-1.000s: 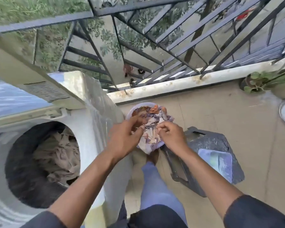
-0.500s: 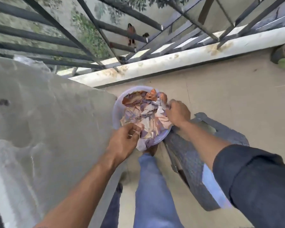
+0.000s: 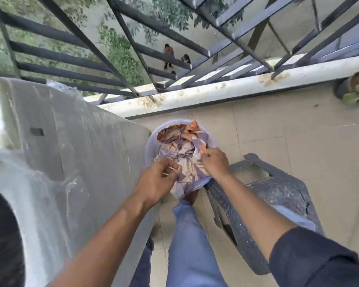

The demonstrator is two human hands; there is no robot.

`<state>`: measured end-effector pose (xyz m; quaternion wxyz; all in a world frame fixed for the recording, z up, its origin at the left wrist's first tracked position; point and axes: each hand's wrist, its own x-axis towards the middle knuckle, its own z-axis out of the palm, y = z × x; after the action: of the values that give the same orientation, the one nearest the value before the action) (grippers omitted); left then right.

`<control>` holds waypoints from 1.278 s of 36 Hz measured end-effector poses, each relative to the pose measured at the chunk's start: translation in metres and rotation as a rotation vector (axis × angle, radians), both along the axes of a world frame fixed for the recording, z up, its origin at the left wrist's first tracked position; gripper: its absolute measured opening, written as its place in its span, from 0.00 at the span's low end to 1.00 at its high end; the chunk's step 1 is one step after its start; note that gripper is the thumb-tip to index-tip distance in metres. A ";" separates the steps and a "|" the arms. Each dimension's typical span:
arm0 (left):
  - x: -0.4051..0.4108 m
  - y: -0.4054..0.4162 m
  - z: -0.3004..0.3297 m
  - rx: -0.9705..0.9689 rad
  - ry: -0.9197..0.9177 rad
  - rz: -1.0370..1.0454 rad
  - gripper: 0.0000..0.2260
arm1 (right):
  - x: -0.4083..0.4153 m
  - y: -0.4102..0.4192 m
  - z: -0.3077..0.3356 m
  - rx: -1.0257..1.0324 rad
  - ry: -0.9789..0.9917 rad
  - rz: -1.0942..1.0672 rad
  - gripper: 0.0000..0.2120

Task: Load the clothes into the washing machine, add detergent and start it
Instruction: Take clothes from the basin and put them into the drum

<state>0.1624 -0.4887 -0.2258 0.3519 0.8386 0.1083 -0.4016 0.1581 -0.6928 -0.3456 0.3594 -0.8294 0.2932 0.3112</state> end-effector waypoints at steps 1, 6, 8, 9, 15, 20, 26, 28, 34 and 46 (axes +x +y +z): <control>-0.003 0.000 0.007 -0.006 0.000 -0.023 0.05 | -0.010 0.002 0.015 0.001 0.002 -0.009 0.14; -0.018 0.009 0.045 0.003 0.004 -0.151 0.06 | -0.052 0.012 0.080 0.038 -0.062 -0.065 0.13; -0.024 0.015 0.059 0.019 0.000 -0.192 0.08 | -0.062 0.018 0.103 0.025 -0.114 -0.084 0.14; -0.026 0.019 0.065 0.027 -0.001 -0.204 0.09 | -0.065 0.021 0.113 0.017 -0.136 -0.092 0.14; -0.039 0.039 0.102 0.021 -0.008 -0.242 0.13 | -0.060 0.035 0.179 0.053 -0.305 -0.144 0.13; -0.043 0.049 0.140 -0.058 -0.047 -0.268 0.20 | -0.047 0.045 0.235 -0.021 -0.452 -0.088 0.17; -0.035 0.064 0.175 -0.164 -0.243 -0.237 0.22 | -0.048 0.065 0.312 -0.007 -0.596 -0.062 0.14; -0.032 0.068 0.188 -0.197 -0.366 -0.205 0.28 | -0.050 0.076 0.334 0.053 -0.654 -0.079 0.16; -0.031 0.071 0.231 -0.113 -0.631 -0.247 0.18 | -0.051 0.112 0.405 0.161 -0.831 -0.035 0.17; -0.043 0.094 0.240 -0.246 -0.754 -0.183 0.20 | -0.062 0.123 0.505 0.240 -1.079 0.120 0.17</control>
<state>0.1197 -0.3943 0.0146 0.4272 0.8850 -0.1523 -0.1057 0.0961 -0.5694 0.1591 0.5321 -0.8397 -0.0174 -0.1065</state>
